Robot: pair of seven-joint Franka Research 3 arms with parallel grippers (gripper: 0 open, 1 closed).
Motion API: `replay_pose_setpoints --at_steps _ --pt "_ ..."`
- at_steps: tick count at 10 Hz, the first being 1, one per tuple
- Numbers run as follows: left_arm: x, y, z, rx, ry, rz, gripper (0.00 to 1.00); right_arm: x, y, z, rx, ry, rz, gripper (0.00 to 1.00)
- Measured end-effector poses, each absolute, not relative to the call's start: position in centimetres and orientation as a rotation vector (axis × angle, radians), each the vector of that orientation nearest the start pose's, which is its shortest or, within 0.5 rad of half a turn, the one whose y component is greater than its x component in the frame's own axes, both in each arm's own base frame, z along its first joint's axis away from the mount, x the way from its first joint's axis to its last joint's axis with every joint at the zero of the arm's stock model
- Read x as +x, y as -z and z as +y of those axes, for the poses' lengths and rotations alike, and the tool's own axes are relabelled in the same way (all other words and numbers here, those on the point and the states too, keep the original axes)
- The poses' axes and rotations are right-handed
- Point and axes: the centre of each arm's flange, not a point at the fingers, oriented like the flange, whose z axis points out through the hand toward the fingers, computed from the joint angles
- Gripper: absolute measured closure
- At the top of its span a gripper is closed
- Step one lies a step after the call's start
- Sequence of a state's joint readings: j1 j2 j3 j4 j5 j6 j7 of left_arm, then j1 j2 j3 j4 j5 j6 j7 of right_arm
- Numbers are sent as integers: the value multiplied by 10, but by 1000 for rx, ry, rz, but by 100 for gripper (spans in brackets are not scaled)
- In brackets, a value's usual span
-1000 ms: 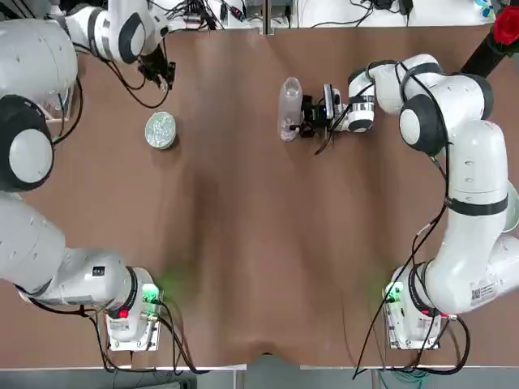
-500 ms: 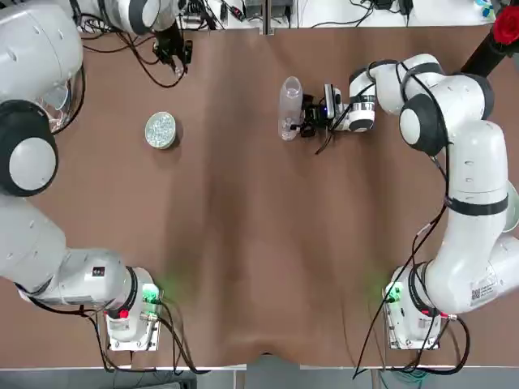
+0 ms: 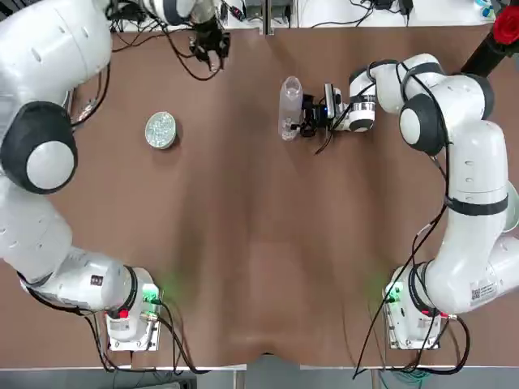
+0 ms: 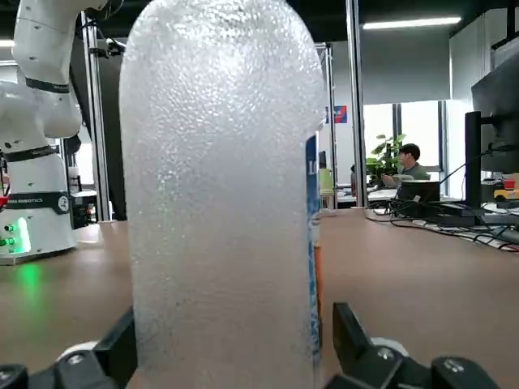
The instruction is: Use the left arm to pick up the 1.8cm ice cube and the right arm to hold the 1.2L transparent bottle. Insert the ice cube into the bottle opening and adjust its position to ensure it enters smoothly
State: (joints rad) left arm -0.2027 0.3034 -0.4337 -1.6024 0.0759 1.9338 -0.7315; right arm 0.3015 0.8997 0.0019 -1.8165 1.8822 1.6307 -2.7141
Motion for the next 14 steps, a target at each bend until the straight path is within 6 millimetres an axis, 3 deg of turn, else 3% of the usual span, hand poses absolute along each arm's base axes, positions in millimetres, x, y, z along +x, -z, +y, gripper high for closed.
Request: replay_pose_setpoints --at_steps 3,6,8,12,14 --pt "532 -485 -431 -3259 -21 -232 60 543 -76 273 -1168 1229 -1137 0" --pt "520 -465 -490 -3253 -21 -283 60 543 -77 273 -1167 1228 -1137 0" --pt "510 -458 -516 -3248 15 -298 60 543 -77 273 -1166 1229 -1137 0" --pt "518 -468 -544 -3342 108 -357 60 543 -77 273 -1167 1229 -1137 0" --pt "515 -457 -562 -3373 142 -373 60 543 -77 273 -1168 1230 -1137 0"
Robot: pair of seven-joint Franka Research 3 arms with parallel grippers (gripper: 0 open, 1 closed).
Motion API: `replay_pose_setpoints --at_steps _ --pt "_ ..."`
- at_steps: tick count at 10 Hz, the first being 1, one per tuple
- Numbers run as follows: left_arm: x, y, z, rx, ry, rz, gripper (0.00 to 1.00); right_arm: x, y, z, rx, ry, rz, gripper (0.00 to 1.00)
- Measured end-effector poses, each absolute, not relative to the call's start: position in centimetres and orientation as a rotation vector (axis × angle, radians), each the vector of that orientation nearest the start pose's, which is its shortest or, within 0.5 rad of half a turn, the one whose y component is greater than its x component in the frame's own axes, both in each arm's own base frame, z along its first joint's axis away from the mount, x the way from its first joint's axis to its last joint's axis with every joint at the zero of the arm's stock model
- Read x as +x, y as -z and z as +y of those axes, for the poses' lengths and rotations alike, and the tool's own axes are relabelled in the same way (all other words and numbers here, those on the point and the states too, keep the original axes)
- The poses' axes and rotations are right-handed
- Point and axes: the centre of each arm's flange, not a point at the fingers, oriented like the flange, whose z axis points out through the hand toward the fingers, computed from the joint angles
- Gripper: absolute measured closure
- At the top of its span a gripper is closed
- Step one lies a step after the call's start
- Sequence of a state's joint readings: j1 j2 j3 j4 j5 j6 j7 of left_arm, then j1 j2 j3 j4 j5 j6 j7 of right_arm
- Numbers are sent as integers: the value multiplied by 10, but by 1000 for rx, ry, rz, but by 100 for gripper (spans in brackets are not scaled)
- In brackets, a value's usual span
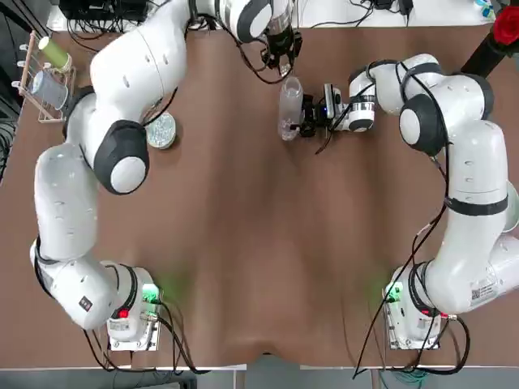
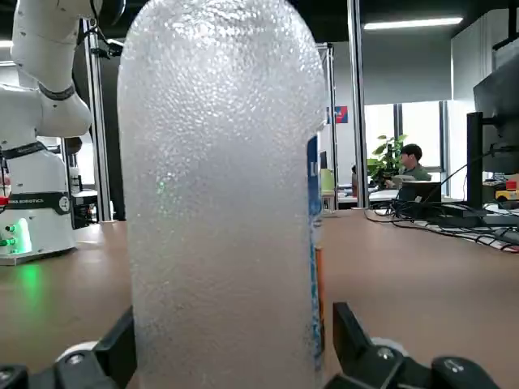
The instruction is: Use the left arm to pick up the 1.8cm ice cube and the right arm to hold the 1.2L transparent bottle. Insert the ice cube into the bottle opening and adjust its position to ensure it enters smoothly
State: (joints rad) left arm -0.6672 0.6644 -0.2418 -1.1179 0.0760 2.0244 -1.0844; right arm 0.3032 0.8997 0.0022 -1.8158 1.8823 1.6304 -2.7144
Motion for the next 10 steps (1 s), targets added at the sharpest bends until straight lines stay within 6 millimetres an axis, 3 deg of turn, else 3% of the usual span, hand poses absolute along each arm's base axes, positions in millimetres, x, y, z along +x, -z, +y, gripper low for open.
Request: replay_pose_setpoints --at_steps 3,10 --pt "504 -446 -580 -3369 178 -356 60 543 -77 273 -1168 1230 -1137 0" --pt "508 -440 -578 -3360 188 -365 60 543 -77 273 -1167 1229 -1137 0"
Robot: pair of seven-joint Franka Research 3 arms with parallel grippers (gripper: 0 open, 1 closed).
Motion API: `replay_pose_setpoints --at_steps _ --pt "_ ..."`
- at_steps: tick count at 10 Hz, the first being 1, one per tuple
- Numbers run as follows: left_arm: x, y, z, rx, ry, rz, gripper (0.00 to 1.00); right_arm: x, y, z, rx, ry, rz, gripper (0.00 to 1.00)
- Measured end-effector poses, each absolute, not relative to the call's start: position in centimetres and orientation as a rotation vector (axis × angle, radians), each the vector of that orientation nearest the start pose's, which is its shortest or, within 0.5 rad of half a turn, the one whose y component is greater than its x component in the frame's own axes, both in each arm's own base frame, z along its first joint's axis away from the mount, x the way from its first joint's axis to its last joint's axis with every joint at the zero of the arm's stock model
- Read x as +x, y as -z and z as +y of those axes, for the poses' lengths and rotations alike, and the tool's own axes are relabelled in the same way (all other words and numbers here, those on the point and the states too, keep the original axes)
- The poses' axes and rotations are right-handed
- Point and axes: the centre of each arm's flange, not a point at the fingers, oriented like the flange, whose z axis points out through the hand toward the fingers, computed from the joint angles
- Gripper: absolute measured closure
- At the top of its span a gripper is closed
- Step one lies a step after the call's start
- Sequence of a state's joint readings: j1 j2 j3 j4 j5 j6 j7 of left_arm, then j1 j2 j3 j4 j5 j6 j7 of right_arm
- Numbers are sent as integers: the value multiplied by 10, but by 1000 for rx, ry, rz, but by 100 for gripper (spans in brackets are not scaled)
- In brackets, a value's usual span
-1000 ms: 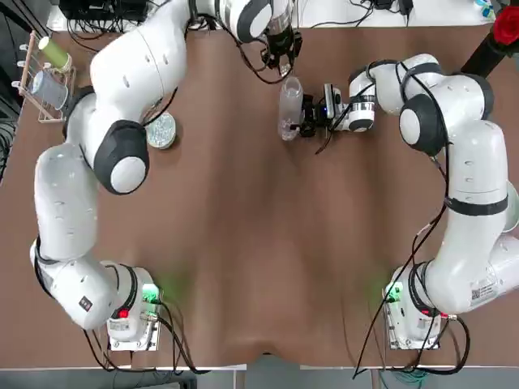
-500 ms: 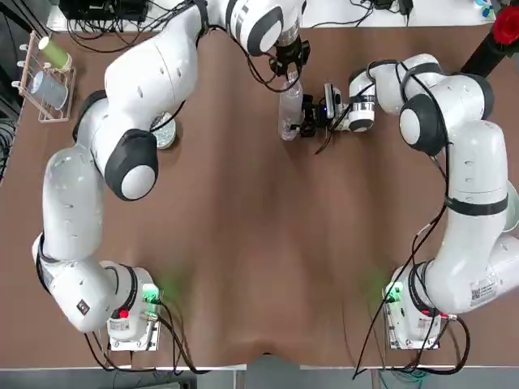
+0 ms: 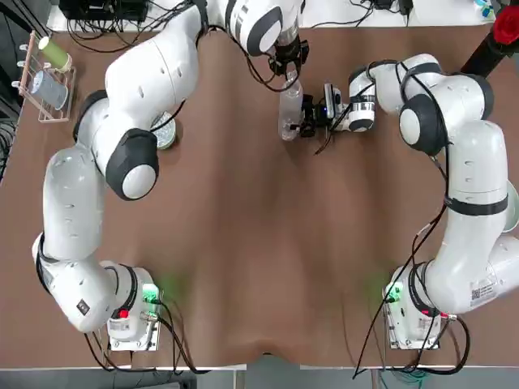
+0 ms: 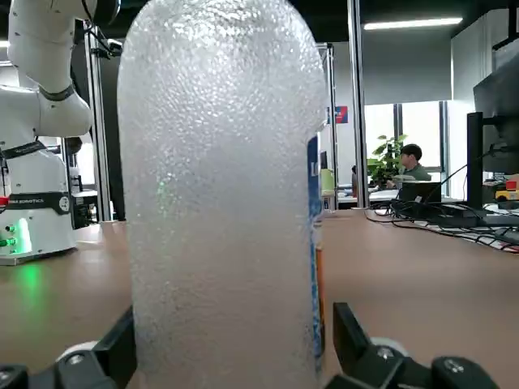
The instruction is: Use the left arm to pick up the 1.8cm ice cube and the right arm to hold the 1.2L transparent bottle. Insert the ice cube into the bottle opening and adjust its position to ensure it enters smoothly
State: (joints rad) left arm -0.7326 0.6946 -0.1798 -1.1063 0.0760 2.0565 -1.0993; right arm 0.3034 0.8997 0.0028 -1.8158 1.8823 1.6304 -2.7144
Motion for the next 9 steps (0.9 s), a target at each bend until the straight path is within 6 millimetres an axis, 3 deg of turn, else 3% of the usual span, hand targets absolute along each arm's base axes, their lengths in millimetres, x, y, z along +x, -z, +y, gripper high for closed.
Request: replay_pose_setpoints --at_steps 6,9 --pt "507 -426 -582 -3350 168 -359 60 543 -77 273 -1166 1229 -1137 0" --pt "508 -426 -581 -3344 188 -328 49 543 -77 273 -1166 1229 -1136 0"
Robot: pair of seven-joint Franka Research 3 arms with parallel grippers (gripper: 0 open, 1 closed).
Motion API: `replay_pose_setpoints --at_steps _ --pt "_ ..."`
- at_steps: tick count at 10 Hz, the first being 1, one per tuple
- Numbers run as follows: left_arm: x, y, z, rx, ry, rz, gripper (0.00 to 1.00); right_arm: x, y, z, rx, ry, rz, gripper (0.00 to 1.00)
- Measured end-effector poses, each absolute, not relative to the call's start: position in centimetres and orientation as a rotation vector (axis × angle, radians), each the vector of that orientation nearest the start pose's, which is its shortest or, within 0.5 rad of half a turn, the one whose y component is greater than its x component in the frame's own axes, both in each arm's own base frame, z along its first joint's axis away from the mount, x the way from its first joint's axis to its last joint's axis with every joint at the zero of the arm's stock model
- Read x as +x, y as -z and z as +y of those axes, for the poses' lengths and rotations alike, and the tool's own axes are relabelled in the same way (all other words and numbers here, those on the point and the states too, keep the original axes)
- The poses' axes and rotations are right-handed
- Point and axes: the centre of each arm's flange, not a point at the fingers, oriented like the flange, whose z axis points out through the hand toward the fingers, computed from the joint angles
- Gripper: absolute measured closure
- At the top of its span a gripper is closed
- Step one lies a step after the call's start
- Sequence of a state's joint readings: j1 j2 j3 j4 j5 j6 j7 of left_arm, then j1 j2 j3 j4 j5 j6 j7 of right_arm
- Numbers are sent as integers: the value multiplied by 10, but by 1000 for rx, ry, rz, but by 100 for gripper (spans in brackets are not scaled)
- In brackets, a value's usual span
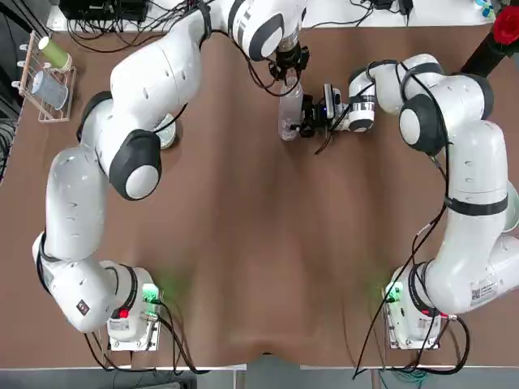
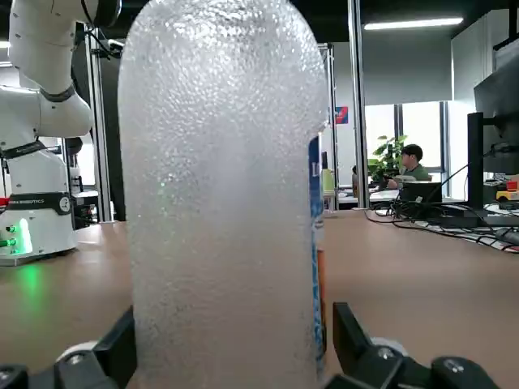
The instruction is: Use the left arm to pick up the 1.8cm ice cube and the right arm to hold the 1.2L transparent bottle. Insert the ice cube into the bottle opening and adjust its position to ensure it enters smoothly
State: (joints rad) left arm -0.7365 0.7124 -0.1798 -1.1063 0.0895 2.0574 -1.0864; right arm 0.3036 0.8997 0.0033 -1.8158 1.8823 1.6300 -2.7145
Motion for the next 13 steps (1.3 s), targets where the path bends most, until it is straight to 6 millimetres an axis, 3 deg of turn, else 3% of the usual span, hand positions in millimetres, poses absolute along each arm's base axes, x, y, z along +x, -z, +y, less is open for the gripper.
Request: replay_pose_setpoints --at_steps 3,4,6,8,10,13 --pt "508 -426 -581 -3342 194 -319 5 543 -77 273 -1166 1229 -1137 0" --pt "508 -427 -581 -3343 197 -319 0 543 -77 273 -1167 1230 -1137 0" --pt "512 -437 -577 -3346 215 -306 0 545 -76 268 -1173 1235 -1136 0" --pt "523 -444 -555 -3300 183 -243 0 551 -76 256 -1188 1249 -1130 0" --pt "539 -458 -522 -3242 130 -191 0 555 -75 244 -1199 1253 -1135 0" --pt "567 -509 -445 -3194 106 -179 0 559 -72 218 -1203 1228 -1174 0"
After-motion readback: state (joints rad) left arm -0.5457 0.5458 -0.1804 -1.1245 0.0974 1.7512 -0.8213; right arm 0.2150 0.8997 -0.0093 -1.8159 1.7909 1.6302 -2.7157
